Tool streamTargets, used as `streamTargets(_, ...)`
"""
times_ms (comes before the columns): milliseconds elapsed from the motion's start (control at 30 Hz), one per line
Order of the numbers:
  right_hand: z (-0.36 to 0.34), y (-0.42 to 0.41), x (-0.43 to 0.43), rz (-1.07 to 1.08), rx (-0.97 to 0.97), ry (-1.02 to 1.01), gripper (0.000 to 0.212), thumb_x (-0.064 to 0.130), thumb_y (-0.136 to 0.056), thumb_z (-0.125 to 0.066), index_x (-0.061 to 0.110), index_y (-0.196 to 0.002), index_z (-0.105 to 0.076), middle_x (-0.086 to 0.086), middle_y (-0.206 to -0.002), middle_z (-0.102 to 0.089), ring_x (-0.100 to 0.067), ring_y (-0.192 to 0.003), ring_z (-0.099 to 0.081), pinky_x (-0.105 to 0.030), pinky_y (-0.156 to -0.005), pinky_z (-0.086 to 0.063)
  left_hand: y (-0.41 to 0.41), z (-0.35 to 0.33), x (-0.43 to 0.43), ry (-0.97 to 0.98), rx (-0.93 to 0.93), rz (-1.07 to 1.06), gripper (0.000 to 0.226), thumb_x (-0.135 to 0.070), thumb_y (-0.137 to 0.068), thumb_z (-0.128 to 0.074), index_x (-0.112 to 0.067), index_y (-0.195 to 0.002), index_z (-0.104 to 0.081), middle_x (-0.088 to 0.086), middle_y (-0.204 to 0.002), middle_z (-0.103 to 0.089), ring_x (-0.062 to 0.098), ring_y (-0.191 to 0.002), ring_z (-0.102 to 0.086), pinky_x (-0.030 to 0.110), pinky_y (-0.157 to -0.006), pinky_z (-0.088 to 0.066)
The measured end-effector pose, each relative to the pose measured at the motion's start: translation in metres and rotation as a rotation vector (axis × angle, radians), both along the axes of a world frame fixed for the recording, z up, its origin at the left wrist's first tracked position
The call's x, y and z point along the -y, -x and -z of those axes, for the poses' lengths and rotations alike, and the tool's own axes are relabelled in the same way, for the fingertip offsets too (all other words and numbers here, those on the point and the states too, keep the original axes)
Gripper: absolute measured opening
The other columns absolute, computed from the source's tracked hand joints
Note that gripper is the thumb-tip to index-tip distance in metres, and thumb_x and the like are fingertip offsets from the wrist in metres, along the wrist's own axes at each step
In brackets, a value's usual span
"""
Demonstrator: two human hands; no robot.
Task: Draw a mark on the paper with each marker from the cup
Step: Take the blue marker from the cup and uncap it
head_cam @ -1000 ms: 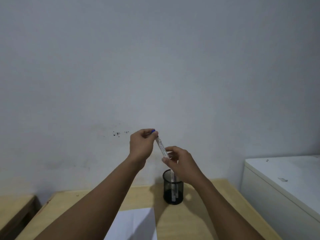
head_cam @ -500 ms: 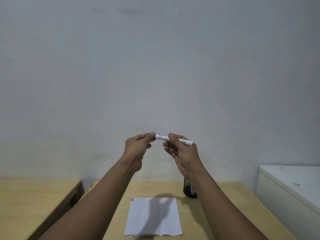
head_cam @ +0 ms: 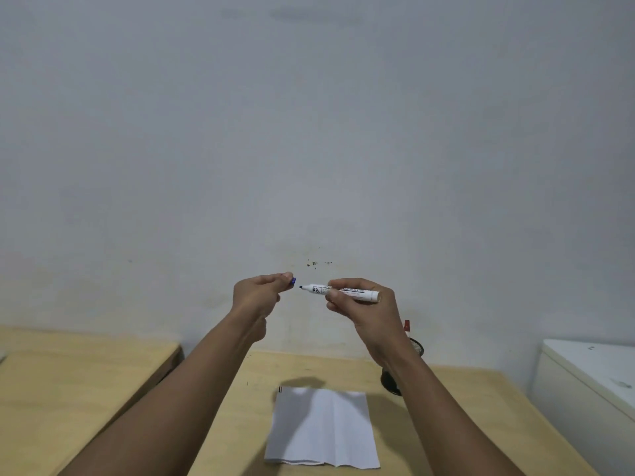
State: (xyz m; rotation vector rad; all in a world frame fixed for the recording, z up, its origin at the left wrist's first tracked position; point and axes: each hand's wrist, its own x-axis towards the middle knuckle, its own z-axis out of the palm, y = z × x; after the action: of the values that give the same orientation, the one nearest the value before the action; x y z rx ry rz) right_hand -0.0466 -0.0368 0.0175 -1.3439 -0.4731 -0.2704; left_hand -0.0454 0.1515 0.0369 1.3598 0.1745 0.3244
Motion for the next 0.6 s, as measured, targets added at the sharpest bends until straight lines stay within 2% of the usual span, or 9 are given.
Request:
streamTargets(100,0.015,-0.009,-0.004,0.006,-0.032,-0.071,0.021,-0.007,-0.08,-0.078,-0.008,-0.099,-0.071,-0.016,-0.082,-0.072,-0.021,-0.073,-0.067,-0.04,-0.082,-0.063,-0.01,0.025,-0.013,-0.128,0.055,-0.023,0.013,-0.021,-0.083,-0.079,-0.017,-0.094,-0.075,0.001,-0.09,-0.075,0.019,-0.094,-0.061,0.033,-0.08,-0.042)
streamTargets(167,0.027,-0.016,-0.01,0.024,-0.065,-0.095,0.018,-0.011,-0.08,-0.075,-0.007,-0.096,-0.068,-0.015,-0.077,-0.07,-0.021,-0.068,-0.066,-0.035,-0.075,-0.063,-0.017,0.044,-0.021,-0.226,0.053,-0.044,0.013,-0.023,-0.08,-0.081,-0.025,-0.092,-0.075,0.0,-0.091,-0.077,0.016,-0.098,-0.067,0.03,-0.08,-0.045)
streamTargets(267,0.042,-0.025,-0.016,0.038,-0.156,-0.124,0.013,-0.002,-0.085,-0.074,0.0,-0.093,-0.063,-0.013,-0.072,-0.068,-0.022,-0.062,-0.065,-0.031,-0.061,-0.06,-0.037,0.078,-0.035,-0.417,-0.007,-0.11,0.017,-0.046,-0.062,-0.079,-0.048,-0.078,-0.074,-0.016,-0.082,-0.076,0.013,-0.093,-0.07,0.046,-0.089,-0.049)
streamTargets(300,0.046,-0.028,-0.017,0.046,-0.177,-0.109,0.013,0.003,-0.087,-0.074,0.002,-0.092,-0.062,-0.011,-0.07,-0.068,-0.021,-0.06,-0.065,-0.031,-0.057,-0.058,-0.044,0.089,-0.038,-0.489,-0.027,-0.13,0.014,-0.048,-0.062,-0.078,-0.05,-0.074,-0.072,-0.02,-0.079,-0.074,0.01,-0.09,-0.069,0.049,-0.092,-0.049)
streamTargets(367,0.056,-0.034,-0.019,0.06,-0.197,-0.064,0.016,0.011,-0.089,-0.074,0.005,-0.089,-0.06,-0.009,-0.068,-0.067,-0.02,-0.058,-0.062,-0.031,-0.052,-0.052,-0.052,0.106,-0.042,-0.61,-0.048,-0.151,0.012,-0.041,-0.068,-0.079,-0.048,-0.068,-0.07,-0.028,-0.074,-0.071,0.004,-0.088,-0.068,0.05,-0.094,-0.048)
streamTargets(433,0.065,-0.039,-0.02,0.057,-0.213,-0.046,0.017,0.015,-0.091,-0.072,0.006,-0.087,-0.058,-0.01,-0.068,-0.065,-0.021,-0.057,-0.061,-0.031,-0.05,-0.048,-0.053,0.119,-0.042,-0.704,-0.071,-0.149,0.014,-0.037,-0.074,-0.079,-0.047,-0.07,-0.068,-0.032,-0.076,-0.07,-0.001,-0.087,-0.065,0.047,-0.095,-0.044)
streamTargets(533,0.078,-0.045,-0.021,0.028,-0.276,-0.023,0.013,0.017,-0.096,-0.066,0.004,-0.092,-0.065,-0.011,-0.071,-0.068,-0.02,-0.057,-0.06,-0.03,-0.051,-0.047,-0.056,0.141,-0.043,-0.822,-0.145,-0.166,0.008,-0.04,-0.08,-0.075,-0.044,-0.079,-0.068,-0.029,-0.084,-0.068,-0.012,-0.08,-0.053,0.038,-0.084,-0.028)
streamTargets(600,0.089,-0.049,-0.022,0.005,-0.321,0.001,0.018,0.019,-0.097,-0.063,0.003,-0.096,-0.071,-0.01,-0.072,-0.069,-0.019,-0.057,-0.06,-0.029,-0.052,-0.047,-0.059,0.158,-0.044,-0.871,-0.188,-0.171,0.006,-0.038,-0.083,-0.071,-0.043,-0.082,-0.068,-0.028,-0.081,-0.067,-0.015,-0.077,-0.05,0.038,-0.082,-0.025)
